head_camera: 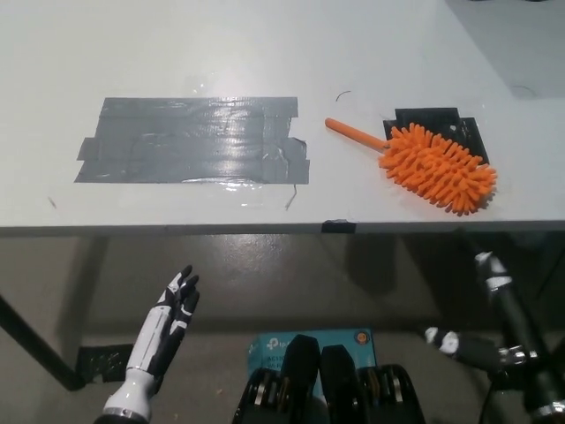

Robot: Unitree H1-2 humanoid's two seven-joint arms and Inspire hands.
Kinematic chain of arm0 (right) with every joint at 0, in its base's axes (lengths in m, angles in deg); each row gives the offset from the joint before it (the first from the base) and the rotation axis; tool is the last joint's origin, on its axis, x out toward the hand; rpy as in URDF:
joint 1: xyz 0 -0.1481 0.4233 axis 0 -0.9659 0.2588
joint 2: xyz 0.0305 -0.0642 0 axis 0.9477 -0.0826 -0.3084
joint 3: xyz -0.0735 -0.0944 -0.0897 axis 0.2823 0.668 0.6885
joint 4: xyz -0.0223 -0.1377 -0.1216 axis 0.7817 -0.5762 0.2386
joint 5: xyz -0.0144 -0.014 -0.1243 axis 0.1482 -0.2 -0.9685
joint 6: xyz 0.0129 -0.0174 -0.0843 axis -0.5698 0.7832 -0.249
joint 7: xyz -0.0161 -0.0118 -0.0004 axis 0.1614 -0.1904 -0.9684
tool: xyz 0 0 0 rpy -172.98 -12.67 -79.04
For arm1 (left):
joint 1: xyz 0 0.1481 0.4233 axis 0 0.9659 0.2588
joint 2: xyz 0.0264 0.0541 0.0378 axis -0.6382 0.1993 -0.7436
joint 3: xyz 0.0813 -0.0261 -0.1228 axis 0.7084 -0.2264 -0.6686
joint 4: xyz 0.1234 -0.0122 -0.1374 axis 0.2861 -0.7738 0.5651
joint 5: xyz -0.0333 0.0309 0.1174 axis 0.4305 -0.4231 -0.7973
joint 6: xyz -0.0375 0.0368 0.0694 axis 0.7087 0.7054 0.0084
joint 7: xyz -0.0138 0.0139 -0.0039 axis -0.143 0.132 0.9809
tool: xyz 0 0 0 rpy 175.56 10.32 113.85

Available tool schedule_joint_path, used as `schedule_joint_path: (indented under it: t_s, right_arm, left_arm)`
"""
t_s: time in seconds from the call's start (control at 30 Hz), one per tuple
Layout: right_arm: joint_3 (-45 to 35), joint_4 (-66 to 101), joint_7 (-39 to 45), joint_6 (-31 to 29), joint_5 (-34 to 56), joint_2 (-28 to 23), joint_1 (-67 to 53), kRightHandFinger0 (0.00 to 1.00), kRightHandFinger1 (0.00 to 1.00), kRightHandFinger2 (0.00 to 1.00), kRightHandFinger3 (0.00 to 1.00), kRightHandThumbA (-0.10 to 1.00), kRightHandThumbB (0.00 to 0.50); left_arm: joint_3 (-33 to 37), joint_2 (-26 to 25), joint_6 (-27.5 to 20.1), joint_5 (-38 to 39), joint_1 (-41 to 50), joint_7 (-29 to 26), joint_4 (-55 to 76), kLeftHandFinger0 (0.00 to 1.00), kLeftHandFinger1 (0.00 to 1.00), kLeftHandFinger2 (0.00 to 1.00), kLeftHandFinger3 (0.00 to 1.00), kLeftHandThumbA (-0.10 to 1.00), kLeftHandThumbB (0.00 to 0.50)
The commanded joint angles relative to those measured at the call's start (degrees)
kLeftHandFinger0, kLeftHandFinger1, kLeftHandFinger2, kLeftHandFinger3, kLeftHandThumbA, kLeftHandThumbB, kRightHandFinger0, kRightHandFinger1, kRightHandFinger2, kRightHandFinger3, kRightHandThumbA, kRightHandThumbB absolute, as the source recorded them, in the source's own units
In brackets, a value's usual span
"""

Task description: An orange duster is kept infront of the robot in the middle of the table and the robot extends its right arm to grab the duster, picks it up and hands it to a person

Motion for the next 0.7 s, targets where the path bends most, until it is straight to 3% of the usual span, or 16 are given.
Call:
schedule_joint_path:
  t_s: [0.0,0.07,0.33,0.4,0.5,0.57,0.67]
  right_arm:
    - [-4.0,8.0,-4.5,-3.1,-5.1,-0.4,2.5,1.00,1.00,1.00,1.00,0.99,0.255]
    - [-5.3,10.5,-3.9,0.0,-6.3,-1.3,4.2,1.00,1.00,1.00,1.00,1.00,0.285]
    - [-6.6,12.5,-0.2,8.8,-10.8,-6.0,14.1,1.00,1.00,1.00,1.00,0.99,0.278]
    - [-5.5,10.9,1.9,11.8,-12.2,-7.9,17.9,1.00,1.00,1.00,1.00,0.95,0.265]
    - [-2.2,8.3,6.4,20.3,-18.2,-10.6,23.5,1.00,1.00,1.00,1.00,1.00,0.308]
    - [1.2,4.2,9.7,23.6,-21.6,-13.0,28.6,1.00,1.00,1.00,1.00,0.99,0.281]
    - [5.6,-4.4,13.1,28.5,-23.8,-14.3,35.9,1.00,1.00,1.00,1.00,1.00,0.327]
  left_arm:
    - [0.7,0.1,-2.1,-1.0,0.4,-0.3,0.8,1.00,1.00,1.00,1.00,0.94,0.213]
    - [0.8,0.2,-2.0,-1.1,0.7,-0.4,1.0,1.00,1.00,1.00,1.00,0.95,0.209]
    - [1.0,0.7,-3.7,-0.8,1.5,-0.4,0.2,1.00,1.00,1.00,1.00,0.94,0.209]
    - [1.2,0.9,-3.6,-1.3,1.6,-0.7,0.2,1.00,1.00,1.00,1.00,0.94,0.212]
    - [1.1,0.9,-3.6,-1.3,2.1,-0.8,0.5,1.00,1.00,1.00,1.00,0.94,0.215]
    - [0.9,1.0,-3.9,-1.1,2.1,-0.9,0.6,1.00,1.00,1.00,1.00,0.93,0.202]
    - [0.7,0.8,-4.0,-1.1,1.6,-0.9,0.4,1.00,1.00,1.00,1.00,0.93,0.206]
